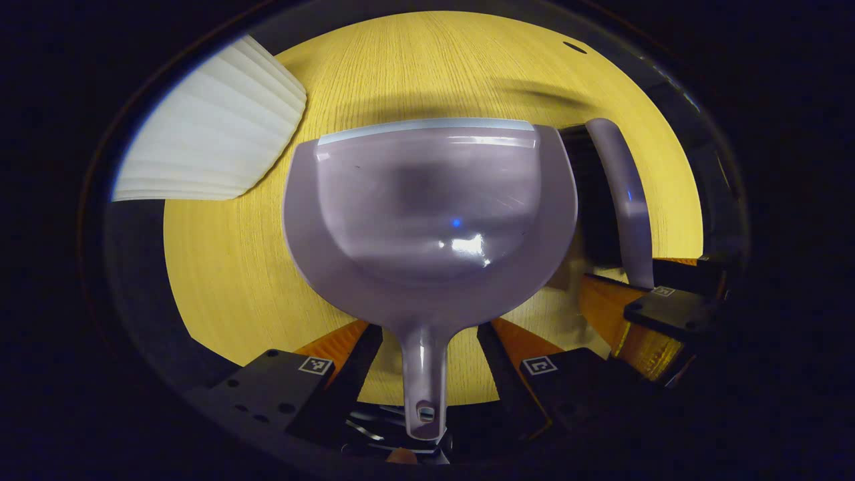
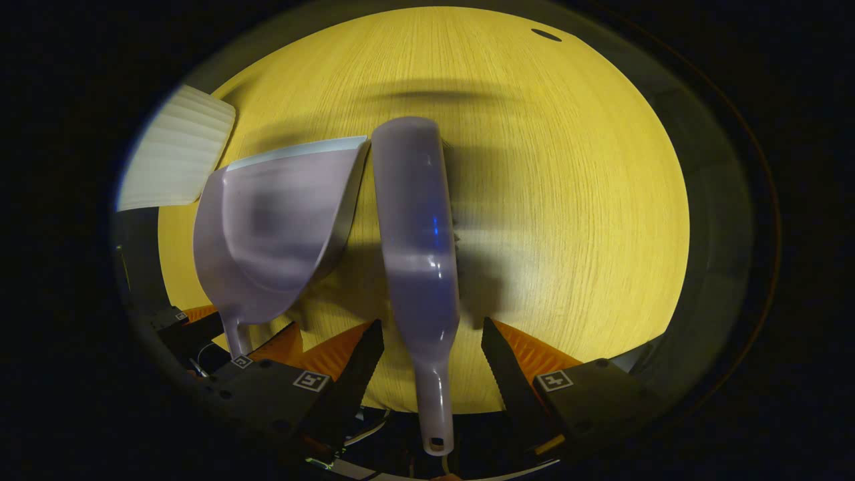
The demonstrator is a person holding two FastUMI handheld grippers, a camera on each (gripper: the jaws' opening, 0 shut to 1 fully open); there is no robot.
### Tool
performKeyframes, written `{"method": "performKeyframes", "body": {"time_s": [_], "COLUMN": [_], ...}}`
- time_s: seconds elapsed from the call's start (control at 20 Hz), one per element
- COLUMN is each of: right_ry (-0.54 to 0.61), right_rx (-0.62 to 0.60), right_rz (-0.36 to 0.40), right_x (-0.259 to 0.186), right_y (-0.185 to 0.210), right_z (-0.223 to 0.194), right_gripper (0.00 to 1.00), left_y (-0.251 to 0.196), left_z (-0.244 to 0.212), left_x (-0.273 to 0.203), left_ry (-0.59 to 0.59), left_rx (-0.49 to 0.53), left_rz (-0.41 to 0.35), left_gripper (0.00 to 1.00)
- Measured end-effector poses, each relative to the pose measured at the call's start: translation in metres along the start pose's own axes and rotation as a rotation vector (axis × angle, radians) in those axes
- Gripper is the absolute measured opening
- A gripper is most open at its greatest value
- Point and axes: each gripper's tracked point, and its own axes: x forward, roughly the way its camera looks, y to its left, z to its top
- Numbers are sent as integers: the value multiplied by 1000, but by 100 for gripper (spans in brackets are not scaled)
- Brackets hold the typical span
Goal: Pick up the small broom and dustpan from the desktop, sweep the trash into the dustpan with the broom, and then empty the trash into the garbage bin.
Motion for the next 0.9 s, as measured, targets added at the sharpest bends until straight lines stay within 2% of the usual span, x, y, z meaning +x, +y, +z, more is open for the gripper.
{"method": "performKeyframes", "body": {"time_s": [0.15,0.2,0.25,0.45,0.6,0.75,0.9], "right_ry": [-40,-59,-85,-203,-320,-504,-735], "right_rx": [-6,-11,-17,-1,10,-9,-18], "right_rz": [-1,-5,-7,19,46,72,93], "right_x": [-8,-12,-18,-54,-89,-141,-211], "right_y": [-1,-3,-4,-10,-9,-3,1], "right_z": [2,2,2,-1,-7,-12,-21], "right_gripper": [98,92,98,97,97,96,96], "left_y": [-2,-2,-3,-3,-9,-16,-14], "left_z": [1,0,-1,-2,-12,-21,-28], "left_x": [-12,-18,-24,-54,-82,-123,-196], "left_ry": [-48,-68,-97,-293,-441,-641,-940], "left_rx": [8,14,19,49,56,63,75], "left_rz": [-9,-9,-9,13,0,-18,17], "left_gripper": [86,86,86,86,86,86,86]}}
